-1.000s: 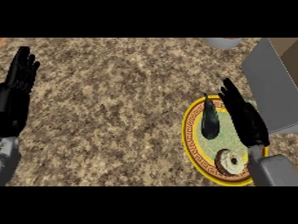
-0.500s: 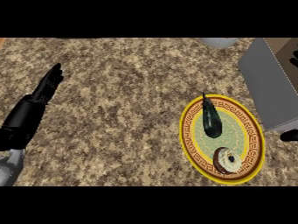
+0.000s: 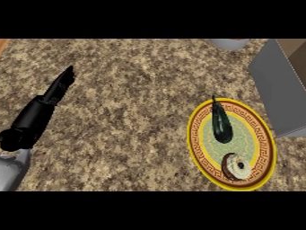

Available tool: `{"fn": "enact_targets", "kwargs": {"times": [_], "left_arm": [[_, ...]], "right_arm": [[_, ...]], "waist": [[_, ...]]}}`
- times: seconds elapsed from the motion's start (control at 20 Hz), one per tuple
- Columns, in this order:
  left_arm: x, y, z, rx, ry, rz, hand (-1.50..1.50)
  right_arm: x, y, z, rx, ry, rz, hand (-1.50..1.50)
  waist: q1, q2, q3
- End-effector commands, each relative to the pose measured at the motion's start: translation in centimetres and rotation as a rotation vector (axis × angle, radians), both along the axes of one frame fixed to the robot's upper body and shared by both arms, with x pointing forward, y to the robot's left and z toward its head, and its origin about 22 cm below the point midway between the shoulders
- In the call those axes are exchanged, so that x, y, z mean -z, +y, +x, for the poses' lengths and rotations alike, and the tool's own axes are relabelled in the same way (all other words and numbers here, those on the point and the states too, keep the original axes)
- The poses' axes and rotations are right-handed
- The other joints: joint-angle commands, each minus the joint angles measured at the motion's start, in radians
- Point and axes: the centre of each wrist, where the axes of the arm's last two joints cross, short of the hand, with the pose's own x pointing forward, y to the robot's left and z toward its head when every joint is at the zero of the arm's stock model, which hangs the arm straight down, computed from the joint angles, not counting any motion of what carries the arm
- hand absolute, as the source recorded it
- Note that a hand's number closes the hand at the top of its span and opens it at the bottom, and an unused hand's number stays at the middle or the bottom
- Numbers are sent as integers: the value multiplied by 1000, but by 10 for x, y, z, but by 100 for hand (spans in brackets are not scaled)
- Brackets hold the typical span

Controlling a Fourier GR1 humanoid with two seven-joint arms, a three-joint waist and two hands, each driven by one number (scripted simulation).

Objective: Pick the cupcake from the plate and place it in the cardboard box

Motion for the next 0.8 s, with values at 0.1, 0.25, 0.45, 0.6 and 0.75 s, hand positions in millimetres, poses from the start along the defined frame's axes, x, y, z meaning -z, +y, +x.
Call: {"fn": "enact_targets", "kwargs": {"times": [0.1,0.25,0.45,0.6,0.75], "left_arm": [[4,5,-2,28,8,7,0],[13,1,-3,19,7,7,0],[7,-9,-3,1,5,8,0],[17,6,-6,3,3,3,0],[24,4,-7,23,6,-8,0]], "right_arm": [[-32,33,-2,-102,31,-364,-150],[-21,51,-13,-175,52,-481,-150],[-42,88,-32,-185,58,-620,-150],[-38,109,-49,-161,66,-681,-150],[-44,125,-57,-148,97,-736,-150]], "waist": [[23,-2,-3],[13,-1,-2],[7,-6,-2],[4,-6,-2],[9,-3,-2]]}}
